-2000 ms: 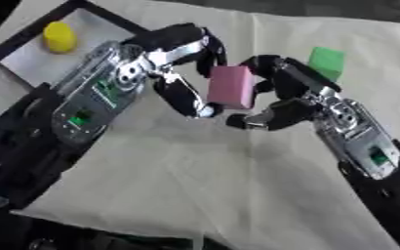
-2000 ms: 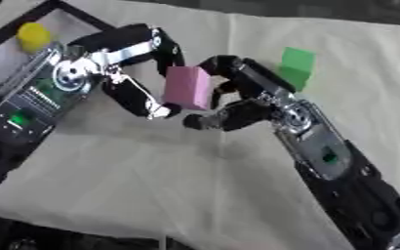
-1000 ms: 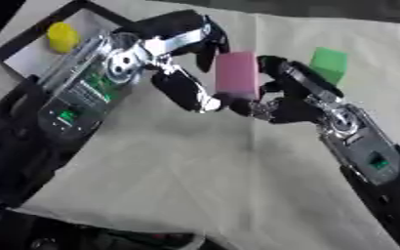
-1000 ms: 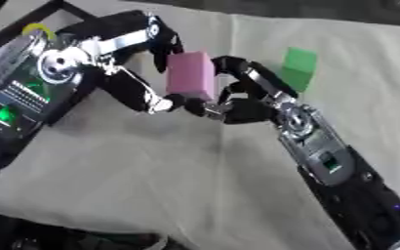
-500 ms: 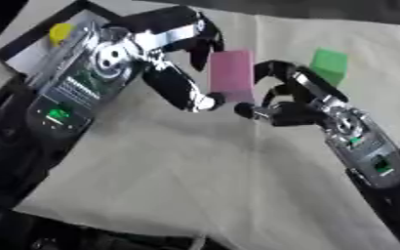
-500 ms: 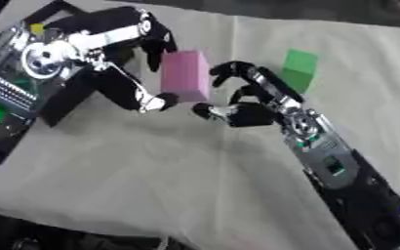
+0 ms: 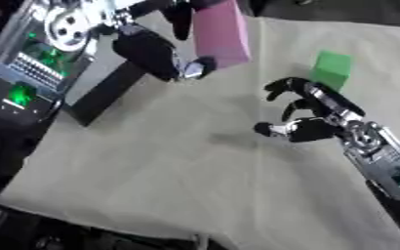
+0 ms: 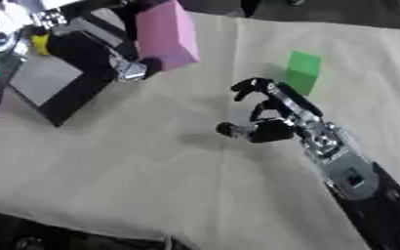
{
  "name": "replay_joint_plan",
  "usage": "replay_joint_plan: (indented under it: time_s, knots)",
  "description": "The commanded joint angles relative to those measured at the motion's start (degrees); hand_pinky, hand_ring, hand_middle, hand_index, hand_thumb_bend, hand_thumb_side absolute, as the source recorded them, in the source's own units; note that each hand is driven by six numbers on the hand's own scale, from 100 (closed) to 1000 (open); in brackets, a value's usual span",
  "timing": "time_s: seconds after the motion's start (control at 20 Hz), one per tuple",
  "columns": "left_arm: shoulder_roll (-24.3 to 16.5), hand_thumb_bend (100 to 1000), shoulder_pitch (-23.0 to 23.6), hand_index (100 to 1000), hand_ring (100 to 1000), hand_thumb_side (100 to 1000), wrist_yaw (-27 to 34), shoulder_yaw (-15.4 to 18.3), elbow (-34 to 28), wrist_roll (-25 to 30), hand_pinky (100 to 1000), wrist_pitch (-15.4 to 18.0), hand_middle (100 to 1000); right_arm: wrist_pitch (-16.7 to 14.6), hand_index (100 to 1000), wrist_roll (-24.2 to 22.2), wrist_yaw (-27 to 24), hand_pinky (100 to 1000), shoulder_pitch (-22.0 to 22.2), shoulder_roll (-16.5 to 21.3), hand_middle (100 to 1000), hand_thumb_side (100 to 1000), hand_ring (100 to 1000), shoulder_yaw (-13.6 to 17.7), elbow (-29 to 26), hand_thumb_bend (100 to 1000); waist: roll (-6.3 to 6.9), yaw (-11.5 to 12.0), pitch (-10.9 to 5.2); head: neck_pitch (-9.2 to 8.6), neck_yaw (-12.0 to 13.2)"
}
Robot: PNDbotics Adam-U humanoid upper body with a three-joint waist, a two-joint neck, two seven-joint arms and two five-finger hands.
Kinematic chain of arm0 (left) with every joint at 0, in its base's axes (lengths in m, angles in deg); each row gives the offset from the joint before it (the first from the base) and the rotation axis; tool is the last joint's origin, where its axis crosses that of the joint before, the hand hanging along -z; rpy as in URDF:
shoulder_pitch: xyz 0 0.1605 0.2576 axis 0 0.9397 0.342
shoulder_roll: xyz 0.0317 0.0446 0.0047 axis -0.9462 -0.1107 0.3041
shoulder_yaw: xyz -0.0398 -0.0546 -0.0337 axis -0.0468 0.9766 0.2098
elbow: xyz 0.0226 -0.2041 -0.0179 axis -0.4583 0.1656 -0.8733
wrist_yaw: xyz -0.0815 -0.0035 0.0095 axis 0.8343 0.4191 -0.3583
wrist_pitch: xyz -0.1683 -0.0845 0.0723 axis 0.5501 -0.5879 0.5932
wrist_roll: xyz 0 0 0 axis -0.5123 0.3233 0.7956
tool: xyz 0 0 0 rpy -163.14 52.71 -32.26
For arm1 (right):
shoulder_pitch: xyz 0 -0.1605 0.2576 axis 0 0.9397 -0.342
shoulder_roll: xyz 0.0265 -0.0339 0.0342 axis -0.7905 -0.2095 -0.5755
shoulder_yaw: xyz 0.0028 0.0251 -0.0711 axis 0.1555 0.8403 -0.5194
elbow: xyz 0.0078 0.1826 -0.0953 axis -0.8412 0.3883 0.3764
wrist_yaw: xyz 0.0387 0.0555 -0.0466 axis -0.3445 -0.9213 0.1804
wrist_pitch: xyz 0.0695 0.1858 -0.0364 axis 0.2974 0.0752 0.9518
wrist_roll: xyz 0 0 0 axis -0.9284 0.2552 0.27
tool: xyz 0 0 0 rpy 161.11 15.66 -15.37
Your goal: Pick up the objects with one hand, pass them to the other hand, and then place them into the box on the other side of the table.
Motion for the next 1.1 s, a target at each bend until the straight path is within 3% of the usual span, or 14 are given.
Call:
replay_joint_plan:
  time_s: [0.05, 0.15, 0.55, 0.6, 0.65, 0.7, 1.1]
  knots:
    - [-4.1, 100, -0.4, 366, 563, 178, 0.8, 1.9, -0.4, -1.4, 790, 0.0, 417, -0.4, 773, -0.2, 0.8, 480, 0.5, 2.4, 643, 248, 916, 1.0, -3.2, 661, -0.01, -0.3, -1.34, 0.31, 0.9]
    - [-6.2, 100, 0.4, 366, 564, 178, 1.2, 2.8, 0.5, -2.0, 797, 0.4, 417, -0.1, 771, -0.2, 0.9, 479, 1.7, 3.3, 644, 206, 916, 1.3, -5.5, 673, -0.21, -0.8, -1.34, 0.31, 1.4]
    - [-13.4, 100, 4.5, 365, 565, 176, 3.6, 7.3, 3.1, -6.0, 804, 1.6, 420, 2.4, 761, 1.8, -0.4, 481, 7.2, 6.7, 642, 190, 912, 4.6, -14.6, 687, -1.15, -2.4, -0.98, 0.09, 2.1]
    - [-14.1, 100, 4.9, 365, 564, 175, 3.7, 7.8, 3.4, -6.5, 804, 1.7, 419, 2.6, 760, 2.3, -0.4, 479, 7.9, 6.9, 640, 188, 911, 5.3, -15.7, 689, -1.32, -2.6, -0.82, -0.21, 2.0]
    - [-14.8, 100, 5.4, 364, 565, 175, 3.6, 8.3, 3.8, -7.0, 803, 1.8, 419, 2.9, 755, 2.8, -0.3, 475, 8.6, 7.0, 637, 232, 908, 6.1, -16.7, 624, -1.48, -2.8, -0.65, -0.55, 2.0]
    - [-15.4, 100, 5.8, 364, 564, 174, 3.6, 8.7, 4.2, -7.6, 803, 2.0, 419, 3.1, 755, 3.3, -0.3, 475, 9.1, 7.0, 635, 184, 908, 6.7, -17.7, 688, -1.59, -3.0, -0.5, -0.8, 2.0]
    - [-19.5, 100, 10.4, 365, 566, 169, 1.8, 12.4, 8.9, -12.6, 799, 2.3, 423, 2.6, 731, 10.3, -3.3, 447, 10.3, 6.2, 610, 139, 899, 13.1, -20.3, 663, -2.35, -4.6, 0.94, -4.63, 5.9]
